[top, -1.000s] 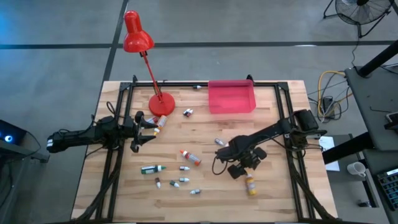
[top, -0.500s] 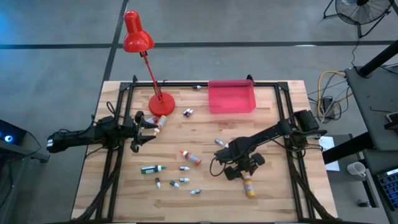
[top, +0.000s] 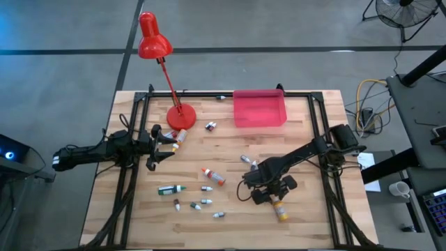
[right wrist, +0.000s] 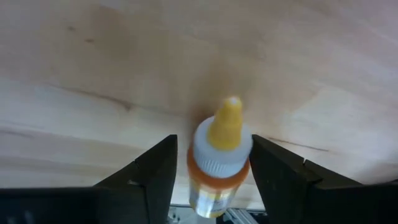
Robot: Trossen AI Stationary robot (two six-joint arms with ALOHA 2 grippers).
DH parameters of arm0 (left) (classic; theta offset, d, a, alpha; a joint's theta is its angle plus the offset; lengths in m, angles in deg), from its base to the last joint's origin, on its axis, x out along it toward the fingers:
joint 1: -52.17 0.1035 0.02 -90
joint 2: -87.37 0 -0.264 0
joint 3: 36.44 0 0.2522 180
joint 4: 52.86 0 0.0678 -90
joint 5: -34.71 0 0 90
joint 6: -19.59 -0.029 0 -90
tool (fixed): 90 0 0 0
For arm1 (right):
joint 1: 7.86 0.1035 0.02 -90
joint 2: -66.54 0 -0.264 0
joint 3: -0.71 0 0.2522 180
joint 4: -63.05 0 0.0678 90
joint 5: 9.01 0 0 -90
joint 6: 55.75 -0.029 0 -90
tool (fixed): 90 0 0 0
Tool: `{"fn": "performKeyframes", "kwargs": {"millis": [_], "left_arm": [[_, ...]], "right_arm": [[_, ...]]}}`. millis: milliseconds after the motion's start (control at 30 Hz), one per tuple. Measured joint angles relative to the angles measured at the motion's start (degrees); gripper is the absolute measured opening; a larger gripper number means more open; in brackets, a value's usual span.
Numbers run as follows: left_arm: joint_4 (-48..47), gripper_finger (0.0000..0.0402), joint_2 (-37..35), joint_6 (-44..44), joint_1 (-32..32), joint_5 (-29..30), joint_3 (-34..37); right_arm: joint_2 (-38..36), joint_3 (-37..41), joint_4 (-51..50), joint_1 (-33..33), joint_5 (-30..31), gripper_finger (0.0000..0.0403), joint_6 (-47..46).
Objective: Pick & Place food coloring
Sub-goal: Put the large yellow food coloring bottle into the red bin
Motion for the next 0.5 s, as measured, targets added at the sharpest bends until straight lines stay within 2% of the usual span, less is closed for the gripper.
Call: {"fn": "performKeyframes", "kwargs": {"millis": [333, 400, 500], "left_arm": [[0.0, 0.022, 0.0, 0.0, -0.02, 0.0, 0.0], [0.0, 0.022, 0.0, 0.0, -0.01, 0.0, -0.01], [0.0, 0.022, 0.0, 0.0, -0.02, 0.0, -0.02]], "right_arm": [[0.0, 0.19, -0.14, -0.01, 0.72, 0.0109, 2.76], [-0.18, -0.62, -0.73, 0.02, 2.58, 0.0106, 4.28], [-1.82, -2.62, -1.74, 0.02, 8.78, 0.0106, 6.26]]}}
